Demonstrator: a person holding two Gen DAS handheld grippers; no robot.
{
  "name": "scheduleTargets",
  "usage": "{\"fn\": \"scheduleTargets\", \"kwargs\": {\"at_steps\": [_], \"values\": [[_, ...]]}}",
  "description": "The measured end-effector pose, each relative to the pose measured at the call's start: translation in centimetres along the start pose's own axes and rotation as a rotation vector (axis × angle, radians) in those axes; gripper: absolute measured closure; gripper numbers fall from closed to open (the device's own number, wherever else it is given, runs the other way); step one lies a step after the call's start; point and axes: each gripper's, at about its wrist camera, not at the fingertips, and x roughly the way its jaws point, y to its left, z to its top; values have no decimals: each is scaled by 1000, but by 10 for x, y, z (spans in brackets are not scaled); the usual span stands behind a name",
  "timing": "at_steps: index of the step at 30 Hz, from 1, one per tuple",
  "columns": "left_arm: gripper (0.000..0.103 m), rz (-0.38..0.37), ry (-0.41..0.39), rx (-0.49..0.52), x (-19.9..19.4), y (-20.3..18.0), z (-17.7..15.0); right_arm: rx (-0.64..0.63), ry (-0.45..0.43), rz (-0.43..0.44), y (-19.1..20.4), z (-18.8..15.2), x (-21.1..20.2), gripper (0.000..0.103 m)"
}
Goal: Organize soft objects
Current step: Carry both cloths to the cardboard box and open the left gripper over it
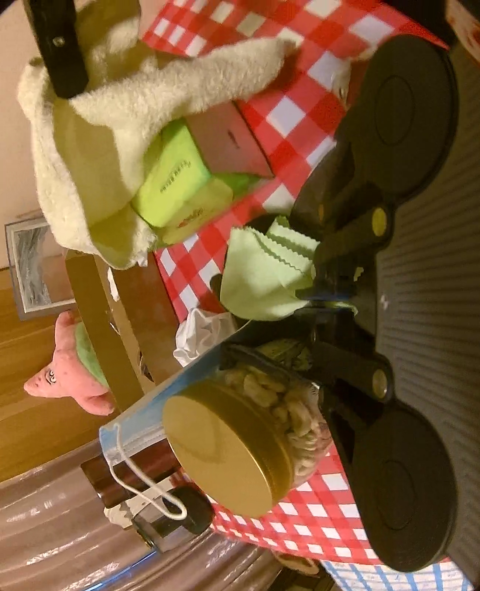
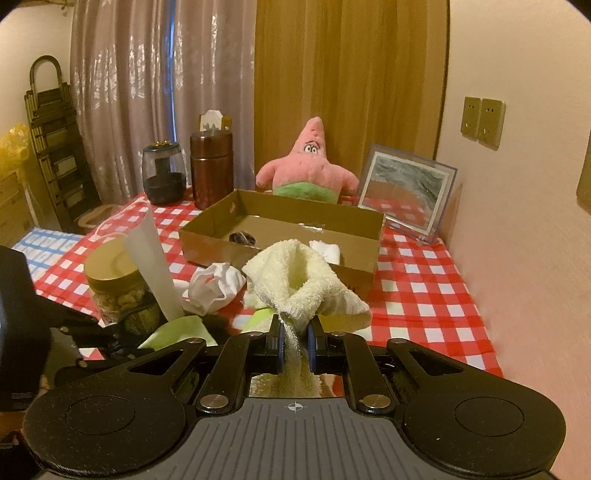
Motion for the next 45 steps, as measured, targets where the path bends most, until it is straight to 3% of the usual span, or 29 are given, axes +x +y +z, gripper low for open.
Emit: {"fn": "scheduleTargets", "kwargs": {"at_steps": [7, 17, 25, 33, 45], "values": [[100, -179, -22, -165, -46, 19, 5, 2, -28, -7, 0, 10, -16, 91], [100, -232, -157, -178, -113, 60, 64, -22, -106, -6, -3, 44, -37, 91], [100, -261, -215, -184, -128, 95, 128, -56, -175, -7, -14, 84, -42, 91], [100, -276, -184, -148, -99, 124, 189, -74, -204, -28, -43, 127, -16, 91], [100, -267, -55, -191, 9, 157, 242, -80, -178, -21, -71, 176, 72, 91]]}}
